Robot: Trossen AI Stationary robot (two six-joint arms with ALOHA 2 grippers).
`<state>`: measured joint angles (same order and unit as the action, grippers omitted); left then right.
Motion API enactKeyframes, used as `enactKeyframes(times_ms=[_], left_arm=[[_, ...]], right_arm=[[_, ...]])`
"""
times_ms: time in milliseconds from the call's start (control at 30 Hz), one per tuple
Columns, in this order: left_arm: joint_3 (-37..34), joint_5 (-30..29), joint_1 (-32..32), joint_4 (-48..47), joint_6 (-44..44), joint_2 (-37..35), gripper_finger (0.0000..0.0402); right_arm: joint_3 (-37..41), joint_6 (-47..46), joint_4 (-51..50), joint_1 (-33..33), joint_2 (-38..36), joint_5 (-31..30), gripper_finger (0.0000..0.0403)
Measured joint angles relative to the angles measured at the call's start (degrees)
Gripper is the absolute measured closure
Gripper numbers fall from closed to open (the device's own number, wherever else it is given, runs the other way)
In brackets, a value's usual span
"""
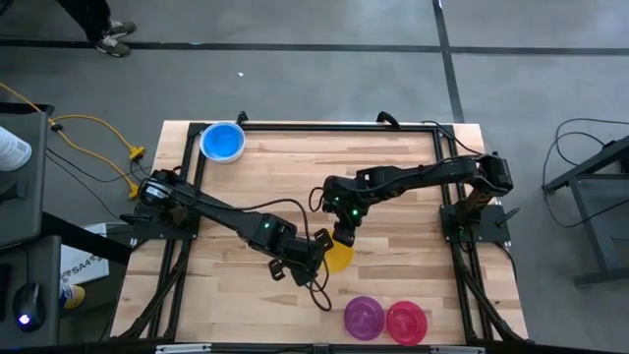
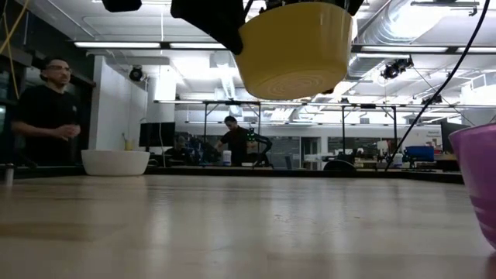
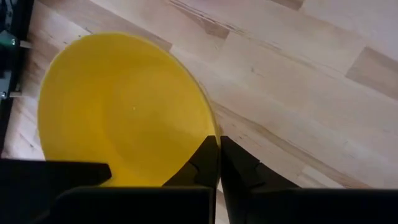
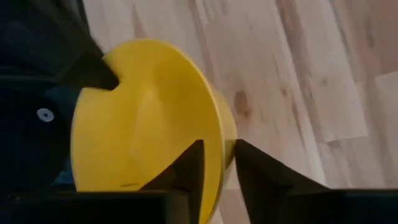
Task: Nest bowls inside each other
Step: Stack the yellow bowl on the blue bowl
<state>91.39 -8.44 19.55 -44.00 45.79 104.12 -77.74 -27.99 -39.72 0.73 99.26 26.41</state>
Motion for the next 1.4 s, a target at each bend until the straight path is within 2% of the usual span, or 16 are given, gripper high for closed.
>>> enactKeyframes(times_ms=[200, 367, 633, 833, 1000, 1200, 1400], left_arm=[[0.09, 0.01, -0.02, -0.33, -1.0, -0.02, 0.0401], [0.09, -0.05, -0.06, -0.44, -2.3, -0.04, 0.0401], [0.09, -0.71, -0.01, -0.67, -3.74, -0.07, 0.0401], [0.09, -3.73, 0.89, -1.17, -3.04, -0.11, 0.0401], [0.09, -1.43, 0.81, -0.93, -2.54, -0.64, 0.0401], [0.1, 2.07, 0.78, -1.24, -1.92, -1.32, 0.0401], [0.11, 3.52, 0.77, -1.82, -2.47, -1.31, 0.0402]], right_arm=[[-0.02, -0.28, 0.02, -0.12, -0.24, 2.06, 0.0274], [-0.02, -0.67, -0.1, -0.54, -0.24, 2.49, 0.0259], [-0.02, -1.46, -0.26, -0.52, -0.41, 2.28, 0.026], [-0.02, -3.4, 0.15, -0.47, -1.0, 2.35, 0.0261], [-0.02, -2.84, -0.28, 0.45, -1.22, 2.37, 0.0261], [-0.02, 3.59, -0.3, 1.88, -1.2, 5.23, 0.0261], [0.0, 3.56, -0.05, 3.48, -1.92, 5.29, 0.0261]])
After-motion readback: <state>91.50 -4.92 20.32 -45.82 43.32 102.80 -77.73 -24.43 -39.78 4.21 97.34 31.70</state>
